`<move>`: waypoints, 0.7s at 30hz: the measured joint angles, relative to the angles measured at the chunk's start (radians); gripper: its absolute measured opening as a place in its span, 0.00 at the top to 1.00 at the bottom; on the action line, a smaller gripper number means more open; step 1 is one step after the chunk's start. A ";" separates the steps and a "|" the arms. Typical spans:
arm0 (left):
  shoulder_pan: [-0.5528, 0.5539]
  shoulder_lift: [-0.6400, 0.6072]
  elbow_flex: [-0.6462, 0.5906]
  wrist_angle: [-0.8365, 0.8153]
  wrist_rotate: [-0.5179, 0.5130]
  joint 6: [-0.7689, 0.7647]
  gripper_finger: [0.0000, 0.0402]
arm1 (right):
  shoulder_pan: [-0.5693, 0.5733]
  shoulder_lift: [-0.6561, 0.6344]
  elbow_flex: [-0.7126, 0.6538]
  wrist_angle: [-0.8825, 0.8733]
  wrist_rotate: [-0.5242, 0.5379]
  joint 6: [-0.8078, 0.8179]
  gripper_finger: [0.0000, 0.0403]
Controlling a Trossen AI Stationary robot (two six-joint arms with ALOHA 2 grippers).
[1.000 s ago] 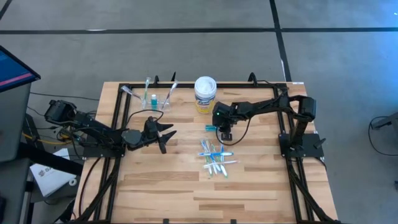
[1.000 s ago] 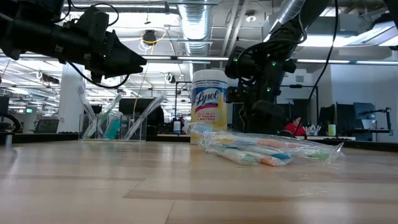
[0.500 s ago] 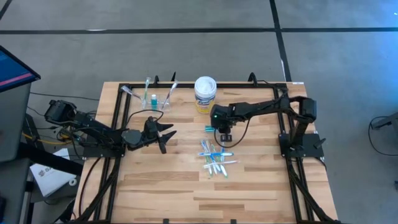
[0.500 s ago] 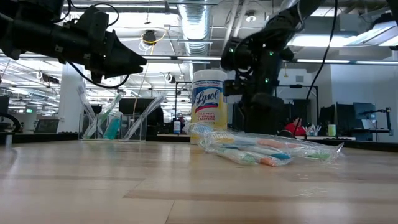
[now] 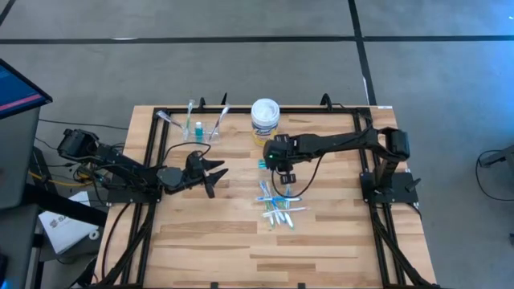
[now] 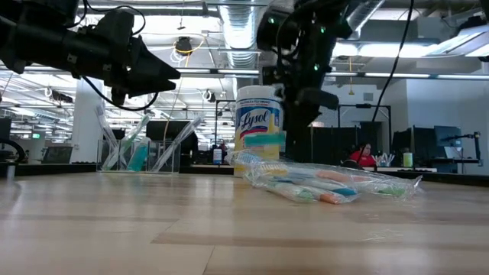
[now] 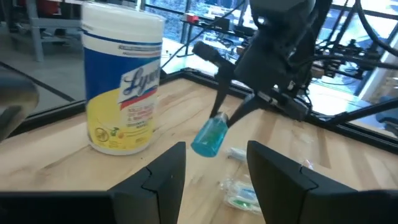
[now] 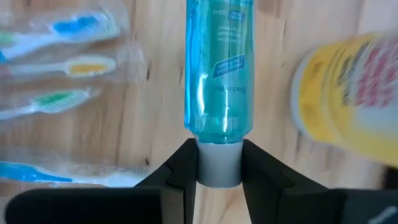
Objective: Pick & Place toothbrushing station
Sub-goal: Put the mouthwash into the transparent organizer
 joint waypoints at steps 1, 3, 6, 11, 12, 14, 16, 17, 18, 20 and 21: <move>0.000 0.000 0.000 0.000 0.010 -0.002 0.59 | 0.009 0.000 0.016 -0.008 0.017 -0.005 0.79; 0.000 0.000 0.000 0.000 0.023 -0.012 0.59 | 0.029 0.000 0.050 -0.028 0.053 -0.024 0.79; 0.000 0.000 0.000 0.000 0.040 -0.046 0.59 | 0.063 0.000 0.096 -0.049 0.102 -0.057 0.79; 0.000 0.000 0.000 0.000 0.091 -0.107 0.59 | 0.129 -0.002 0.156 -0.048 0.140 -0.127 0.79; 0.000 0.000 0.000 0.001 0.107 -0.124 0.59 | 0.143 -0.002 0.167 -0.047 0.159 -0.138 0.79; 0.001 0.000 0.000 0.003 0.144 -0.163 0.59 | 0.173 -0.002 0.182 -0.042 0.203 -0.167 0.79; 0.004 0.000 0.000 0.004 0.183 -0.205 0.59 | 0.201 -0.002 0.192 -0.026 0.238 -0.193 0.79; 0.006 0.000 0.000 0.006 0.198 -0.218 0.59 | 0.215 -0.002 0.196 -0.017 0.247 -0.206 0.79; 0.007 0.000 0.000 0.008 0.210 -0.237 0.59 | 0.225 -0.002 0.201 -0.005 0.250 -0.216 0.79; 0.007 0.000 0.000 0.011 0.223 -0.277 0.59 | 0.245 -0.003 0.205 0.027 0.251 -0.242 0.79; 0.007 0.000 0.000 0.013 0.225 -0.299 0.59 | 0.253 -0.003 0.205 0.039 0.252 -0.257 0.79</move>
